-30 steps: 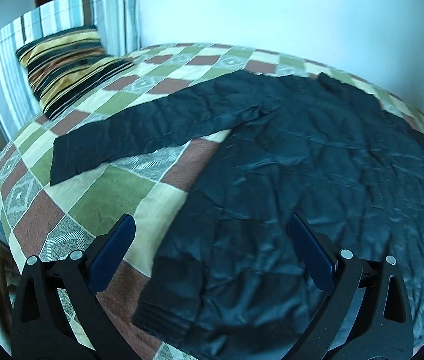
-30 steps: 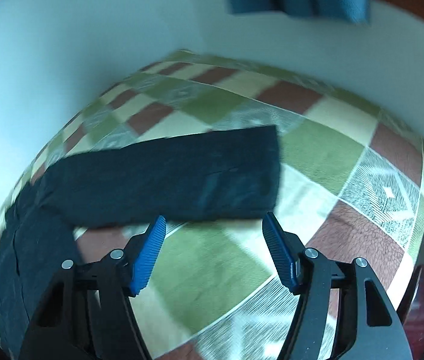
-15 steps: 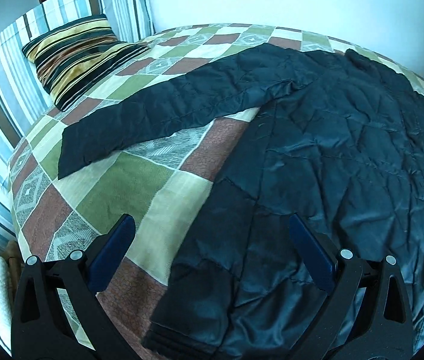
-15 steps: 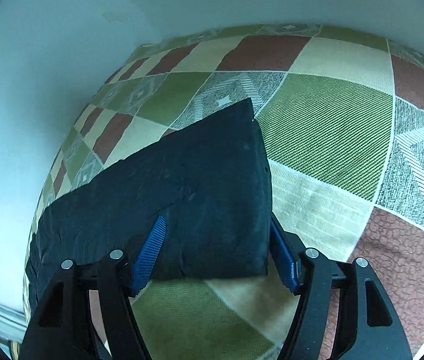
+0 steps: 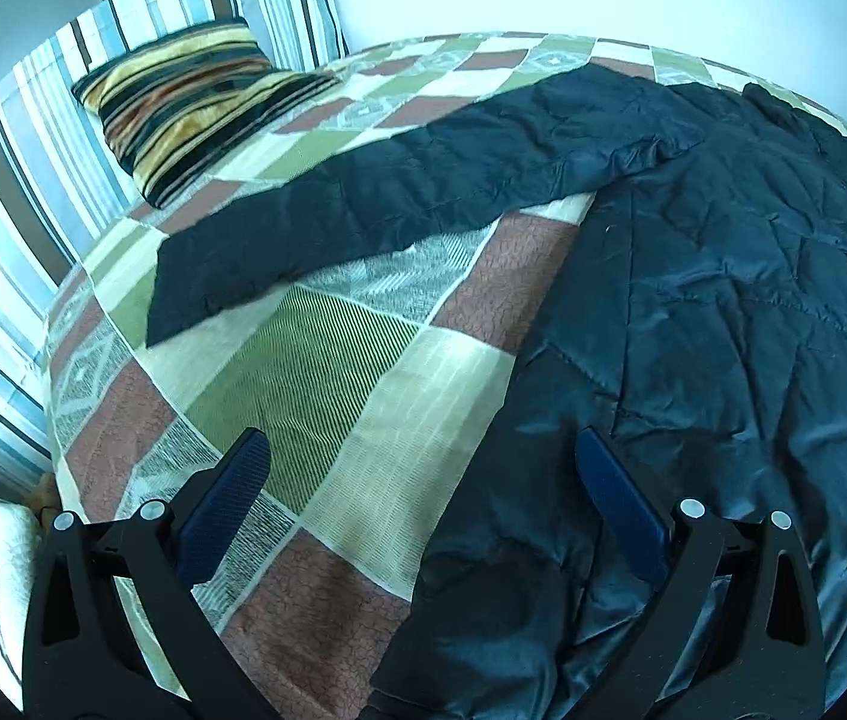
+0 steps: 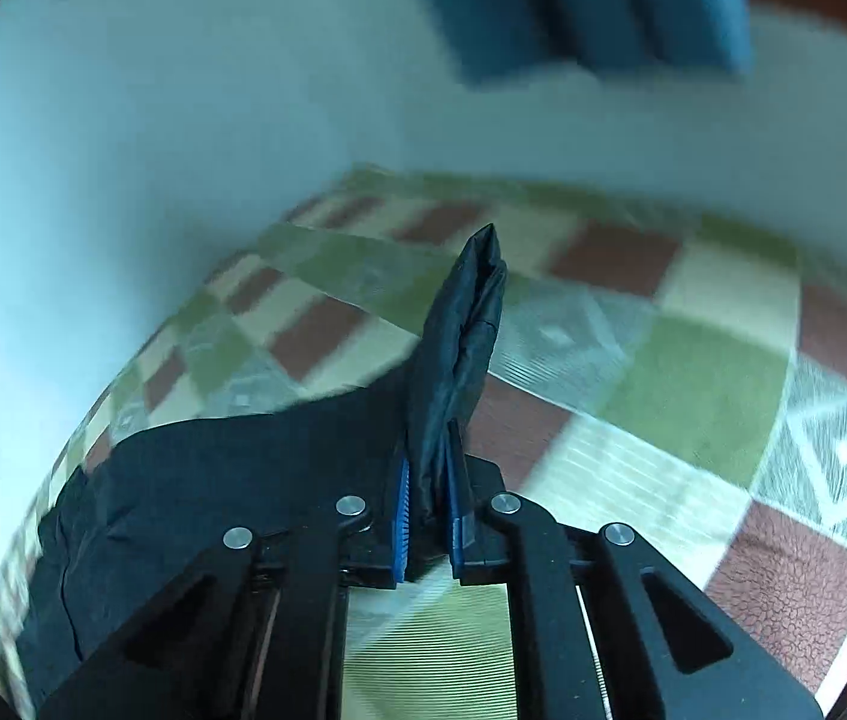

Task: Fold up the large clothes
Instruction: 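Carry the held sleeve across the jacket body with the right gripper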

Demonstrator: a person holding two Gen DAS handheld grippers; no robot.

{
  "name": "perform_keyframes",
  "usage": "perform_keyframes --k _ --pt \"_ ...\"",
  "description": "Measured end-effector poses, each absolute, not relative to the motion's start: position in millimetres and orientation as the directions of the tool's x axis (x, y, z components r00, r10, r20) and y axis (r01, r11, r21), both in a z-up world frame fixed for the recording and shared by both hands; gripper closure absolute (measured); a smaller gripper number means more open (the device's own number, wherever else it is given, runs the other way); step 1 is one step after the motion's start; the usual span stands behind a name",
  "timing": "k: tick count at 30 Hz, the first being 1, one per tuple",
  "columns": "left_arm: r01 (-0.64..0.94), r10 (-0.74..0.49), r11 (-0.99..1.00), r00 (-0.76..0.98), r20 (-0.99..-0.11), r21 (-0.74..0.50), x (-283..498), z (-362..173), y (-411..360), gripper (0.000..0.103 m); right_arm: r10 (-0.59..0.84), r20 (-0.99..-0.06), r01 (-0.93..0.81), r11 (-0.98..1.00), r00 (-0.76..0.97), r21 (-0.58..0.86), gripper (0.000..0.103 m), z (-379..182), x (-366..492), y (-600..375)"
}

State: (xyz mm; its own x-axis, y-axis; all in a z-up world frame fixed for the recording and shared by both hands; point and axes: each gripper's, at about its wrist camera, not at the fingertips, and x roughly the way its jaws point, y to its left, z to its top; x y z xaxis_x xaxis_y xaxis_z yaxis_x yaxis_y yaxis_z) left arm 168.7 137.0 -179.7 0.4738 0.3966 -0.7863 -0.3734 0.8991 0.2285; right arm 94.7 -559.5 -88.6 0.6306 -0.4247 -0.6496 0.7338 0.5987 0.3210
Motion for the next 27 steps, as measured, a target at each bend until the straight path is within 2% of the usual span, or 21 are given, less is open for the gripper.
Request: perform_keyframes --k 5,9,19,27 --pt "-0.370 0.396 0.900 0.478 -0.784 0.230 169 -186 138 0.002 -0.379 -0.589 0.599 0.766 0.714 0.234 0.094 -48 152 -489" --pt "-0.368 0.392 0.902 0.483 -0.783 0.225 169 -191 138 0.002 -0.278 -0.593 0.483 0.848 0.756 0.218 0.094 -41 204 -435" --pt "-0.368 0.376 0.907 0.489 -0.787 0.205 171 -198 142 0.002 -0.057 -0.637 0.233 0.953 0.769 0.195 0.094 -66 293 -301" --pt "-0.366 0.366 0.910 0.496 -0.787 0.193 171 -200 144 0.002 0.072 -0.683 0.093 0.975 0.727 0.201 0.094 -96 319 -215"
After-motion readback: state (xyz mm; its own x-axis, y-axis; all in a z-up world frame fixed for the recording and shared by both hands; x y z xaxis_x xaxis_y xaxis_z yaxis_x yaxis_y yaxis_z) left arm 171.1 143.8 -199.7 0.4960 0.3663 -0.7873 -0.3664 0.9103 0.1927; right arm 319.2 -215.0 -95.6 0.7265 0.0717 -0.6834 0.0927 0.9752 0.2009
